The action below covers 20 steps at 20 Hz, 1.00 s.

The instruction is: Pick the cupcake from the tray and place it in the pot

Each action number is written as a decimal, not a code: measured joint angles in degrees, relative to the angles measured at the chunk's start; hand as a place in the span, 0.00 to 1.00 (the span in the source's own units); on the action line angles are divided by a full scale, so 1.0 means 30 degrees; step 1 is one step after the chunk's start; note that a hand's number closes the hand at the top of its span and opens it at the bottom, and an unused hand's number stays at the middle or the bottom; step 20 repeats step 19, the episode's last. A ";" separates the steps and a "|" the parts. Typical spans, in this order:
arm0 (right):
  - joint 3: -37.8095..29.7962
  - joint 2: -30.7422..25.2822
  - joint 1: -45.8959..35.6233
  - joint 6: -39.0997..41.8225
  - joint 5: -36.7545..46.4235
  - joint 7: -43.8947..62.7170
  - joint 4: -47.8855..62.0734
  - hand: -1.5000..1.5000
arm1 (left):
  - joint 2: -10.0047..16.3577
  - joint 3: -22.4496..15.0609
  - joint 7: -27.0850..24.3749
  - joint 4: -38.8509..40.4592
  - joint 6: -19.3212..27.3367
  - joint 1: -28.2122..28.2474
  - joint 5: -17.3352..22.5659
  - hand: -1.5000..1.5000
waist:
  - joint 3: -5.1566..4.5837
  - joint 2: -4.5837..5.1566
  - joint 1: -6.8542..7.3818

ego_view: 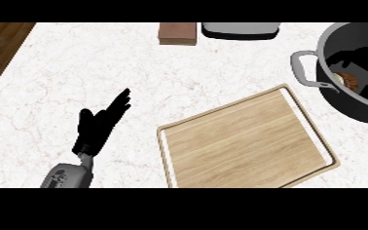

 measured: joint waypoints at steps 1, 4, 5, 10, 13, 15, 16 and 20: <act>-0.0547 0.0308 -0.0058 0.0171 -0.0579 -0.0295 0.0110 0.00 | 0.0069 0.0064 0.0042 -0.0059 -0.0039 0.0036 0.0043 0.50 | 0.0003 -0.0004 -0.0018; -0.2551 0.0840 -0.0232 0.0992 -0.2735 -0.1422 0.0340 0.00 | 0.0094 0.0217 0.0342 -0.0127 0.0002 -0.0011 0.0156 0.50 | 0.0012 -0.0033 -0.0196; -0.3254 0.1011 -0.0353 0.1398 -0.3491 -0.1600 0.0466 0.00 | 0.0091 0.0200 0.0251 -0.0110 -0.0005 0.0089 0.0127 0.50 | 0.0004 -0.0046 -0.0237; -0.6801 0.0678 -0.1522 0.3348 -0.7033 -0.1244 0.1632 0.00 | 0.0081 0.0237 0.0363 -0.0233 -0.0006 0.0128 0.0134 0.50 | 0.0000 -0.0051 -0.0267; -0.8615 -0.0228 -0.2019 0.3941 -0.8684 -0.0700 0.2566 0.00 | -0.0093 0.0101 0.0363 -0.0442 0.0058 0.0264 0.0076 0.50 | 0.0002 -0.0001 -0.0188; -0.9586 -0.0840 -0.2323 0.4256 -0.9547 -0.0385 0.3077 0.00 | -0.0189 0.0135 0.0445 -0.0262 0.0159 -0.0061 -0.0006 0.50 | 0.0004 0.0059 -0.0159; -1.0027 -0.1178 -0.2483 0.4501 -0.9941 -0.0221 0.3321 0.00 | -0.0209 0.0123 0.0320 -0.0117 0.0116 -0.0099 -0.0041 0.50 | 0.0010 0.0098 -0.0109; -1.1146 -0.2325 -0.2503 0.5385 -1.0946 -0.0041 0.3913 0.00 | -0.0278 -0.0064 0.0212 -0.0405 0.0098 0.0167 -0.0172 0.50 | 0.0022 0.0134 0.0021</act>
